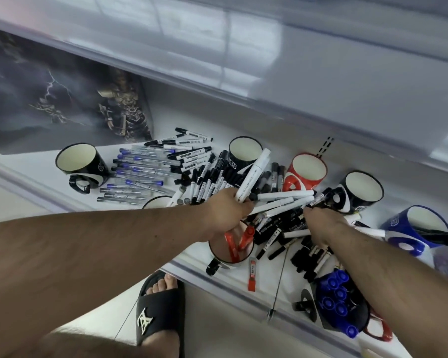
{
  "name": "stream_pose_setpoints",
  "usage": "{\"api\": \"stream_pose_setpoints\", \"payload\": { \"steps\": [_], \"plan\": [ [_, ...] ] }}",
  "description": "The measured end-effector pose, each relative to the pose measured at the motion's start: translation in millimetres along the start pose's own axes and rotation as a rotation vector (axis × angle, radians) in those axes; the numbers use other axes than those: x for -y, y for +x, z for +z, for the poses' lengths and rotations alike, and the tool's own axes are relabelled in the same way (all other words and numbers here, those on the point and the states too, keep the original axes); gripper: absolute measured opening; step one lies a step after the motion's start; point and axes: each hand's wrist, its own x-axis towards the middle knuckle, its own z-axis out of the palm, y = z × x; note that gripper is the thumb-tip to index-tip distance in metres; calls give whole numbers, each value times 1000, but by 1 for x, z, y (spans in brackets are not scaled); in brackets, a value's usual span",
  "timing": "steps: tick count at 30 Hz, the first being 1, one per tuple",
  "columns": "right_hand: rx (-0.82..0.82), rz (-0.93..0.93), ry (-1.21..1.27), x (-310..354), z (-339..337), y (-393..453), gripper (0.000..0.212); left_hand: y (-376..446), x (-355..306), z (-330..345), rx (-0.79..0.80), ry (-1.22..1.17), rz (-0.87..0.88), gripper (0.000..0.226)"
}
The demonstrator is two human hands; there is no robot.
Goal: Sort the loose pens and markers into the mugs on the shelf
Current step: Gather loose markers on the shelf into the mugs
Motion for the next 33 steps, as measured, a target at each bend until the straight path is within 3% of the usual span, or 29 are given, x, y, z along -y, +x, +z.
{"api": "stream_pose_setpoints", "payload": {
  "steps": [5,9,12,15,17,19,21,24,29,31,33],
  "plan": [
    [-46,-75,-43,0,-1,-2,43,-1,6,-6,-35,38,-27,12],
    [-205,-103,-67,1,-25,-21,32,1,7,-11,-39,86,-13,12],
    [-342,-88,118,9,-67,-48,30,-1,5,-11,-16,38,-15,7],
    [-389,20,546,15,-116,-86,18,-4,-1,-11,16,-33,-5,9],
    [-317,51,955,18,-139,-108,9,-5,-3,-12,22,-26,-1,9],
    [-227,62,1348,20,-151,-118,22,-7,-6,-13,9,-17,6,8],
    [-179,77,1557,23,-155,-120,21,-11,-11,-13,2,-16,13,15],
    [-83,47,1733,32,-150,-122,12,-22,-22,-11,92,-100,10,33],
    [77,3,1804,63,-134,-130,7,-36,-31,0,285,-159,72,55],
    [82,29,1858,67,-128,-130,21,-36,-30,1,281,-89,61,47],
    [83,38,1943,64,-125,-131,41,-37,-27,-2,283,-36,47,19]
  ]
}}
